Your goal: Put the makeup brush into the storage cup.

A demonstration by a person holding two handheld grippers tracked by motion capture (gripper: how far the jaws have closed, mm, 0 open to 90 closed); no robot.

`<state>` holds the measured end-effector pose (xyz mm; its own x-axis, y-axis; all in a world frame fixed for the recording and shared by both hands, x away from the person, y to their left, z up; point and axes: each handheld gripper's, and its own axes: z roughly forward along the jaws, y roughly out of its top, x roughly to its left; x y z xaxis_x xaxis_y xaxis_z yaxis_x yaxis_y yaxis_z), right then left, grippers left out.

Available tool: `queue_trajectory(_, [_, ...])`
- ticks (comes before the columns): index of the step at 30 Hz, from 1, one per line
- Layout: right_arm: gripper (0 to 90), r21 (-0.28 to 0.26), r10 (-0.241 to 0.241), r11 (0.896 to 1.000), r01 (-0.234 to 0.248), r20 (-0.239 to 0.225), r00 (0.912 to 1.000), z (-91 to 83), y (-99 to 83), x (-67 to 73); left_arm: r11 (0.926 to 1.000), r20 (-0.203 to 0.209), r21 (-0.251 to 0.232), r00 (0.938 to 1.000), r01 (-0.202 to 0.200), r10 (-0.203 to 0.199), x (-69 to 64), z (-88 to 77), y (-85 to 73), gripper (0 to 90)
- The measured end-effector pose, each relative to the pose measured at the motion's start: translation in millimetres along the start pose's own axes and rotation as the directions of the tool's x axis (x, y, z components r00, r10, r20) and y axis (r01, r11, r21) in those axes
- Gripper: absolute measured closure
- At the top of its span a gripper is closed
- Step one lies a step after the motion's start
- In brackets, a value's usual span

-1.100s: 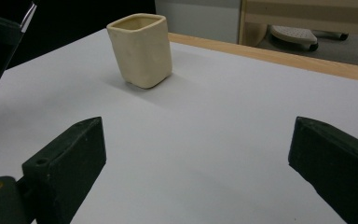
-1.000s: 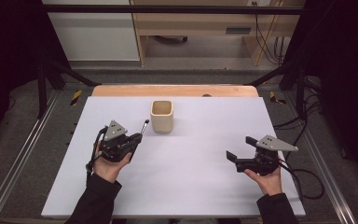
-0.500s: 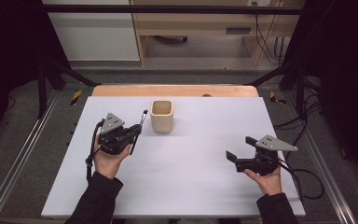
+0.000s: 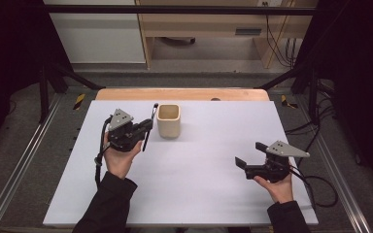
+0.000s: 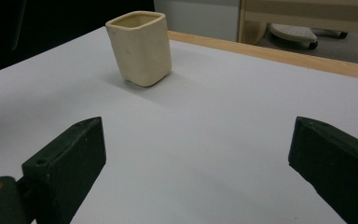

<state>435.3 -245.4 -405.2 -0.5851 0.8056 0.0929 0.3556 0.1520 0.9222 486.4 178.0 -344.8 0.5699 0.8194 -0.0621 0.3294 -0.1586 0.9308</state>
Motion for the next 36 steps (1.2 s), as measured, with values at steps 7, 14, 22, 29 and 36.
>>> queue_trajectory(7, [4.4,0.001,0.001,1.000,-0.001,-0.001,1.0000,0.6,-0.1,0.1,0.9998,-0.006,-0.021,1.0000,0.005,-0.005,3.0,7.1,7.9,84.1])
queue_trajectory(14, [4.3,0.000,0.005,1.000,-0.005,0.000,1.0000,1.5,-0.1,-0.3,0.9994,-0.002,-0.034,1.0000,0.006,-0.006,3.8,17.8,16.3,84.1])
queue_trajectory(22, [4.3,0.001,0.005,1.000,-0.005,0.000,1.0000,1.0,-0.1,-0.7,0.9983,0.000,-0.055,0.9998,0.018,-0.018,5.4,27.9,25.8,84.1])
queue_trajectory(29, [4.3,0.000,0.005,1.000,-0.005,-0.001,1.0000,1.9,-0.3,-0.4,0.9980,-0.004,-0.061,0.9999,0.012,-0.012,6.1,36.4,33.4,84.2])
queue_trajectory(36, [4.4,0.004,0.006,1.000,-0.006,-0.006,1.0000,2.4,-0.4,-0.2,0.9977,-0.013,-0.067,0.9998,0.011,-0.011,6.9,46.3,42.5,84.1])
